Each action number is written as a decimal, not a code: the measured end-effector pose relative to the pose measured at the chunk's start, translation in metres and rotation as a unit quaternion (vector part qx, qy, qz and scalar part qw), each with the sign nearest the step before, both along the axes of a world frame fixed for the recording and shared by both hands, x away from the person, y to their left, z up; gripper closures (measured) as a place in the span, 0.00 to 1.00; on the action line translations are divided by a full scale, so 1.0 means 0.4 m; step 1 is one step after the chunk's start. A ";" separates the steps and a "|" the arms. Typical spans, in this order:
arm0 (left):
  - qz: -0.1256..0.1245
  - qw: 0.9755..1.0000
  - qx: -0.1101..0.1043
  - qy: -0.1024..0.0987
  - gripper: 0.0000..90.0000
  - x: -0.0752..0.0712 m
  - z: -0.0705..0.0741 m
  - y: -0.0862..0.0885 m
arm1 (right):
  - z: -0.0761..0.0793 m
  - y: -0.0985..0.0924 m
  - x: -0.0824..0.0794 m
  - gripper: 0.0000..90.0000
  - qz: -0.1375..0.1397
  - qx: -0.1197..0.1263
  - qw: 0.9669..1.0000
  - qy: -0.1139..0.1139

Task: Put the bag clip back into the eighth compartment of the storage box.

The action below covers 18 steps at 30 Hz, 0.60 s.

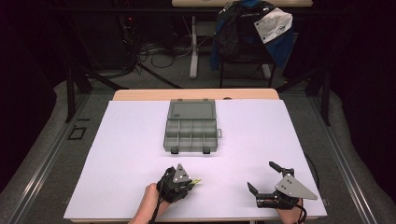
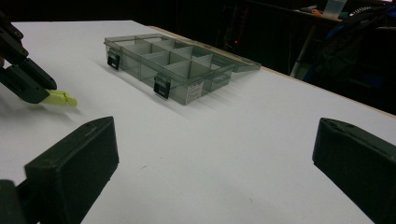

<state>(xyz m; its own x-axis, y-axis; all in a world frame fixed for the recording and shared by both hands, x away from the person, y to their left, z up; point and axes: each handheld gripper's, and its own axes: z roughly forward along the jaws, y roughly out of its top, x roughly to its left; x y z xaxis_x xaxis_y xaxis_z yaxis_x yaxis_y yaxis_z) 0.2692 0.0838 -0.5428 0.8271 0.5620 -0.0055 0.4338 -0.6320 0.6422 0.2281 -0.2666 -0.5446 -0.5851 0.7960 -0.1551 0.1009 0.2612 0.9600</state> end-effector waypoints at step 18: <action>0.010 1.000 -0.004 -0.006 0.89 0.019 0.002 0.010 | 0.000 -0.001 -0.001 0.00 0.000 -0.001 1.000 0.000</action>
